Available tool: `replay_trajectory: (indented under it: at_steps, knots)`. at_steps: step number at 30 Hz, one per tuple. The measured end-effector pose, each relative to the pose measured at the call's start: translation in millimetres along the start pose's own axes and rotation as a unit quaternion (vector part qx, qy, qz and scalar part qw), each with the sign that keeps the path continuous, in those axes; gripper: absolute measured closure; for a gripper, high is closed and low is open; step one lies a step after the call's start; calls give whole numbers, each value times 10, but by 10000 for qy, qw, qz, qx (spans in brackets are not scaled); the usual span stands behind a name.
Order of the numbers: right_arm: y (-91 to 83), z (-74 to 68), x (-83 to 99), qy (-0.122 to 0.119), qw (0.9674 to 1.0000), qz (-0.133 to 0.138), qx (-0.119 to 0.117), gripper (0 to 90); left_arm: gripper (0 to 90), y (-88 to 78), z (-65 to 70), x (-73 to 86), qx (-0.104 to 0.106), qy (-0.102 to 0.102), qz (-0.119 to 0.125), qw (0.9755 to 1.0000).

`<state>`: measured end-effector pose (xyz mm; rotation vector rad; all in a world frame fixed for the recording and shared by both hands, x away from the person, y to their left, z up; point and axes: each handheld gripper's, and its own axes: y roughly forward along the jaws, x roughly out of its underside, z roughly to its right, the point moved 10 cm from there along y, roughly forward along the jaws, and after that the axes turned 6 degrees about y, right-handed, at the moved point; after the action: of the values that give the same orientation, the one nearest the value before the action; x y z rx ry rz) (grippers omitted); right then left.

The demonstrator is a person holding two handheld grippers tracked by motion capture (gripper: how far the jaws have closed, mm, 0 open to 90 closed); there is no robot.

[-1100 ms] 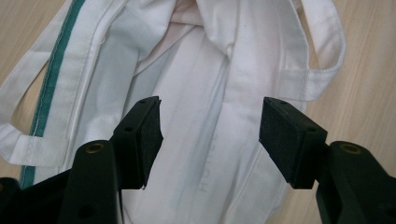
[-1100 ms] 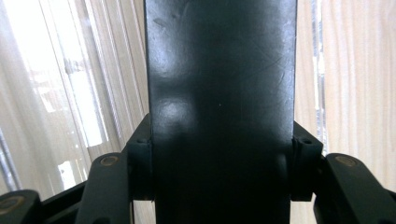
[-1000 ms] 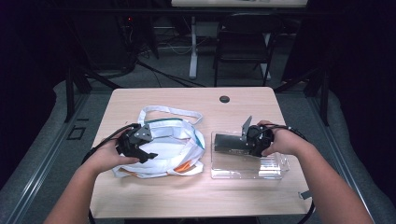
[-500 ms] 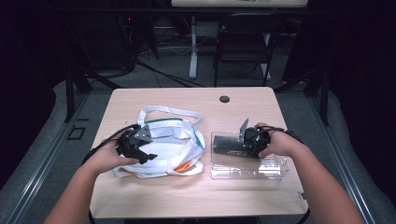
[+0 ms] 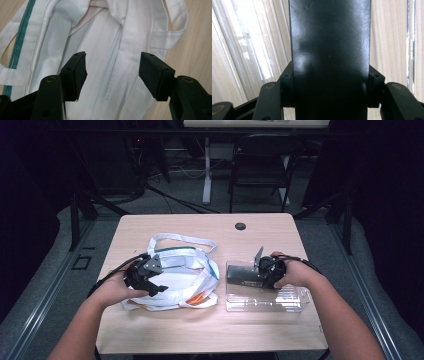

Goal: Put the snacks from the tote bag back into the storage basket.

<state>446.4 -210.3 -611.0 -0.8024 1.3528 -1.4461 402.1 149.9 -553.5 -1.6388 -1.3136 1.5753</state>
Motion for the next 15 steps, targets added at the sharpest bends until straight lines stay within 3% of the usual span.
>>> replay_trajectory:
  at_steps: [15]
  knots:
    - [93, -8, 36, 90, 9999, -62, -50, 413, 390, 38, 10, 29, 14, -27, -21, 10000]
